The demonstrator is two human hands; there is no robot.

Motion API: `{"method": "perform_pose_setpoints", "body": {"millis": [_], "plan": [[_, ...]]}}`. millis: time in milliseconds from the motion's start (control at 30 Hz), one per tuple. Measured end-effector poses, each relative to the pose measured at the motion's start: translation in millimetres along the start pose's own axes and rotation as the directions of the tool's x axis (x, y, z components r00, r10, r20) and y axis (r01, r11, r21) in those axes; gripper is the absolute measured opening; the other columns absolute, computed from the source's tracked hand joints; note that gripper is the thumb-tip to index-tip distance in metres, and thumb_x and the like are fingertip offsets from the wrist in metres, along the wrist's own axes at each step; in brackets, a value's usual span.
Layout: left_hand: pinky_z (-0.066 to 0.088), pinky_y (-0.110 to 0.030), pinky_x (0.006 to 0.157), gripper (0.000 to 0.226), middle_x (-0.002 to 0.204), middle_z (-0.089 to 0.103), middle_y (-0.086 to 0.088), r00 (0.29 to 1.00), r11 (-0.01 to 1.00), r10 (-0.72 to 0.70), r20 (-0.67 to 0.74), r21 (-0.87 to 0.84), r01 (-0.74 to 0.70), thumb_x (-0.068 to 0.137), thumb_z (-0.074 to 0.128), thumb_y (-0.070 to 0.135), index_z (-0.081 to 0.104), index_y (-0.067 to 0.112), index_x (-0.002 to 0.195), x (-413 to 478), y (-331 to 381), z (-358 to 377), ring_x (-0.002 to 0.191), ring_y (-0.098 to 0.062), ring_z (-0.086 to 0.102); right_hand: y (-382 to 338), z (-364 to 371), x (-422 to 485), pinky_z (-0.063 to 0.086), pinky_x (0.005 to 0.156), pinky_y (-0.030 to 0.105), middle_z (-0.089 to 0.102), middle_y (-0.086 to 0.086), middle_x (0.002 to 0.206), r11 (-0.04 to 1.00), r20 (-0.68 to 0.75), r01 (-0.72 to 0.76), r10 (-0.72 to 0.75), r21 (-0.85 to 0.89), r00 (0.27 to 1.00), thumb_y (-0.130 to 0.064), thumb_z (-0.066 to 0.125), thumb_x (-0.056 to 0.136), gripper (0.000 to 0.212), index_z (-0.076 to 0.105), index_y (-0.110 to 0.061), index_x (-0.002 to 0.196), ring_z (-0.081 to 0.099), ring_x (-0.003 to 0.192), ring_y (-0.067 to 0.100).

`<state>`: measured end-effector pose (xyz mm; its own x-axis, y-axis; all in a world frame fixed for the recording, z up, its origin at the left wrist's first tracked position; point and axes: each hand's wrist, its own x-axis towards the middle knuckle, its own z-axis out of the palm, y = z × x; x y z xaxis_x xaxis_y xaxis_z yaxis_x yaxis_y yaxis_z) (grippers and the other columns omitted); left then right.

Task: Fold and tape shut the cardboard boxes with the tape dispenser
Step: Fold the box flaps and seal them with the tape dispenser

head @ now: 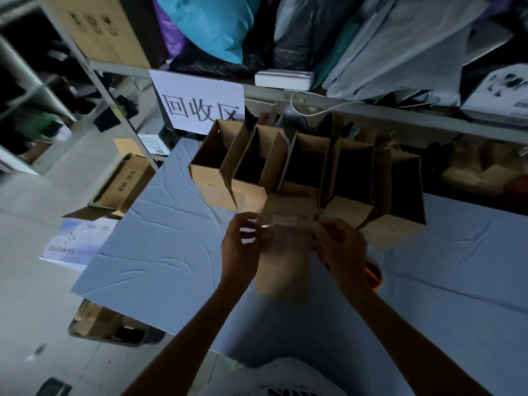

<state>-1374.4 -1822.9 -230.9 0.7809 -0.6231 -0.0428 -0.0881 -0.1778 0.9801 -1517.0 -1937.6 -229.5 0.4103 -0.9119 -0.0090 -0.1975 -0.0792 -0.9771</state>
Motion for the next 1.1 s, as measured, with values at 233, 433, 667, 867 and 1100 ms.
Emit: {"method": "perform_pose_setpoints", "body": {"millis": [233,433,667,867,1100], "plan": [[0.051,-0.012,0.061,0.037,0.091,0.061,0.015,0.999,0.999,0.019,0.033,0.039,-0.021,0.079,0.076,0.014,0.054,0.039,0.096,0,7,0,0.081,0.002,0.061,-7,-8,-5,0.048,0.066,0.010,0.067,-0.006,0.083,0.994,0.018,0.102,-0.101,-0.043,0.995,-0.019,0.061,0.090,0.005,0.065,-0.015,0.091,0.063,0.076,0.001],[0.053,-0.017,0.064,0.033,0.091,0.061,0.014,0.997,0.994,0.024,0.073,0.104,-0.031,0.080,0.075,0.024,0.053,0.039,0.098,-7,6,1,0.080,-0.005,0.061,8,-15,-16,0.054,0.072,0.023,0.066,-0.014,0.086,0.988,0.032,0.117,-0.114,-0.099,0.993,-0.025,0.066,0.087,0.010,0.060,-0.025,0.094,0.064,0.083,0.002],[0.059,-0.032,0.070,0.032,0.099,0.060,0.006,0.988,0.977,0.097,0.124,0.176,-0.118,0.078,0.075,0.007,0.058,0.025,0.098,2,8,-1,0.090,-0.010,0.061,7,-16,-12,0.055,0.078,0.039,0.064,-0.014,0.092,0.964,0.072,0.217,-0.208,-0.153,0.976,-0.022,0.068,0.085,0.017,0.060,-0.033,0.096,0.063,0.089,0.007],[0.057,-0.036,0.072,0.021,0.099,0.055,0.001,0.950,0.937,0.159,0.270,0.262,-0.231,0.082,0.072,0.013,0.061,0.025,0.095,13,7,-10,0.086,-0.013,0.058,4,-17,-2,0.053,0.072,0.035,0.057,-0.009,0.091,0.897,0.187,0.329,-0.284,-0.296,0.940,-0.028,0.062,0.082,0.012,0.056,-0.032,0.092,0.057,0.083,0.005],[0.053,-0.024,0.068,0.015,0.096,0.057,0.003,0.952,0.933,0.181,0.246,0.262,-0.245,0.087,0.067,0.023,0.059,0.033,0.081,11,9,-8,0.084,-0.012,0.059,-6,-12,-1,0.049,0.062,0.029,0.057,-0.009,0.078,0.830,0.278,0.420,-0.333,-0.367,0.901,-0.048,0.056,0.084,0.024,0.057,-0.025,0.080,0.054,0.070,0.003]]}}
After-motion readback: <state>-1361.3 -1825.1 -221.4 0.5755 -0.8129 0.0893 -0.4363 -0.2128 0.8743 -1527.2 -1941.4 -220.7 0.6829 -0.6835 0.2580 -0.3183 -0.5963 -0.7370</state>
